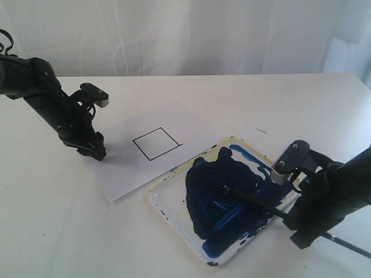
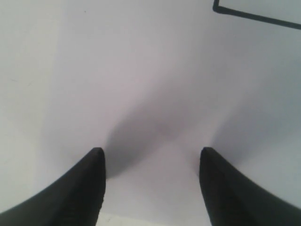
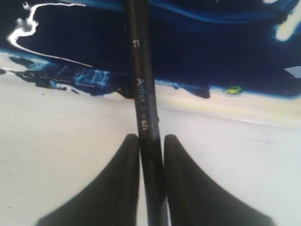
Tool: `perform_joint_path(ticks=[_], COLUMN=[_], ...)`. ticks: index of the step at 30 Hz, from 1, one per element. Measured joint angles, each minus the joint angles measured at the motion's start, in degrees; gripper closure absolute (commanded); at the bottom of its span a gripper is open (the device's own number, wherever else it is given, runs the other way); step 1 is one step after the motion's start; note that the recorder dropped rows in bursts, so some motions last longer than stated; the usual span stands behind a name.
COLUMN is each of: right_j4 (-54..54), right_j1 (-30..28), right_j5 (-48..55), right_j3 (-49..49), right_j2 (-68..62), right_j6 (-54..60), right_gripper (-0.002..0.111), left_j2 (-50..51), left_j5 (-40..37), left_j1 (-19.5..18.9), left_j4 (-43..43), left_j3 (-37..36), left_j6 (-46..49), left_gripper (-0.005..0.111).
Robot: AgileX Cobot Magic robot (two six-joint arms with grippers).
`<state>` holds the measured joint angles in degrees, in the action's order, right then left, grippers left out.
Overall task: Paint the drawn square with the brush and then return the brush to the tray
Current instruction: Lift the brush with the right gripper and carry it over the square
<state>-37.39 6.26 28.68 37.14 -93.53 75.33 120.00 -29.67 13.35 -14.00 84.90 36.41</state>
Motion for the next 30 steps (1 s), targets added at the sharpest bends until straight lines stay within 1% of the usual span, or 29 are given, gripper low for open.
perform_joint_path(ticks=[1,2,10,14,16,20,21,25,30], right_j4=[0.12,0.12,4.65,5.95,7.17,15.04,17.75,19.99,25.61], right_j1=[0.00,0.00,0.00,0.00,0.00,0.00,0.00,0.11,3.08], right_j5=[0.14,0.14,3.17,5.26,7.67,15.87,19.10,24.39,30.08], right_j3=[0.00,0.00,0.00,1.04,2.86,8.20,11.04,16.36,25.11], right_j2=[0.34,0.62,1.36,4.00,6.04,7.71,7.80,7.80,5.68], right_j6=[0.23,0.23,0.27,0.14,-2.75,-13.97,-18.11,-21.76,-28.21], right_gripper=[0.107,0.108,0.108,0.108,0.108,0.108,0.108,0.108,0.108], left_j2=[0.00,0.00,0.00,0.00,0.00,0.00,0.00,0.00,0.00], left_j5=[0.00,0.00,0.00,-0.10,-0.10,-0.30,-0.30,-0.33,-0.43], left_j1=[0.00,0.00,0.00,0.00,0.00,0.00,0.00,0.00,0.00], left_j4=[0.00,0.00,0.00,0.00,0.00,0.00,0.00,0.00,0.00], left_j3=[0.00,0.00,0.00,0.00,0.00,0.00,0.00,0.00,0.09], left_j6=[0.00,0.00,0.00,0.00,0.00,0.00,0.00,0.00,0.00], left_gripper=[0.044,0.044,0.044,0.044,0.044,0.044,0.044,0.044,0.044])
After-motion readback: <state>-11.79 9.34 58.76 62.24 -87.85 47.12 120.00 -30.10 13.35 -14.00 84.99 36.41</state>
